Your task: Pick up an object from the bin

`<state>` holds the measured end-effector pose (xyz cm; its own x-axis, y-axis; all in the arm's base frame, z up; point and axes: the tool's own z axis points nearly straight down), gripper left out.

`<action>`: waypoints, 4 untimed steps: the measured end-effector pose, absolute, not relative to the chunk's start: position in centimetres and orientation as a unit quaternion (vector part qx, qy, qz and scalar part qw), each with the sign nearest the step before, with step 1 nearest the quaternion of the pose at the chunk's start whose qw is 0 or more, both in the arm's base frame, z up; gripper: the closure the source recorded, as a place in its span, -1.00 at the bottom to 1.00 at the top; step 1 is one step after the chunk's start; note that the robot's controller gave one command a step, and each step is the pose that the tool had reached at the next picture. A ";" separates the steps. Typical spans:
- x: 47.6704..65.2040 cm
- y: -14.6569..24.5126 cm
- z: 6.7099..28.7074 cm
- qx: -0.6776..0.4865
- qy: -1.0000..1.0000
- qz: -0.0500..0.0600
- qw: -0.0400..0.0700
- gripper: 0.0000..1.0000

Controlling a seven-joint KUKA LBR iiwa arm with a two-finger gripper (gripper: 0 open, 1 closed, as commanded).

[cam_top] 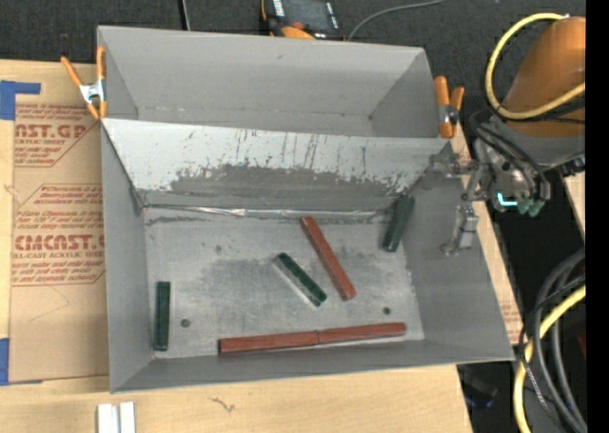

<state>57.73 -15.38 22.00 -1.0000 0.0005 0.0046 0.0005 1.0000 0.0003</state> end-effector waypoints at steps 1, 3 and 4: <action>58.0 -7.9 6.6 -0.119 -0.993 -0.001 0.002 -1.00; 57.9 -2.7 11.6 -0.282 -0.959 0.000 -0.001 -1.00; 58.5 0.3 6.9 -0.449 -0.893 0.000 0.001 -1.00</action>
Offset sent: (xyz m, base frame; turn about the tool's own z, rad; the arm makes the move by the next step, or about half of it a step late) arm 0.0038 0.0718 -0.1500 0.2411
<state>58.52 0.35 6.92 -0.5964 0.8027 0.0015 0.8027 0.5964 -0.0013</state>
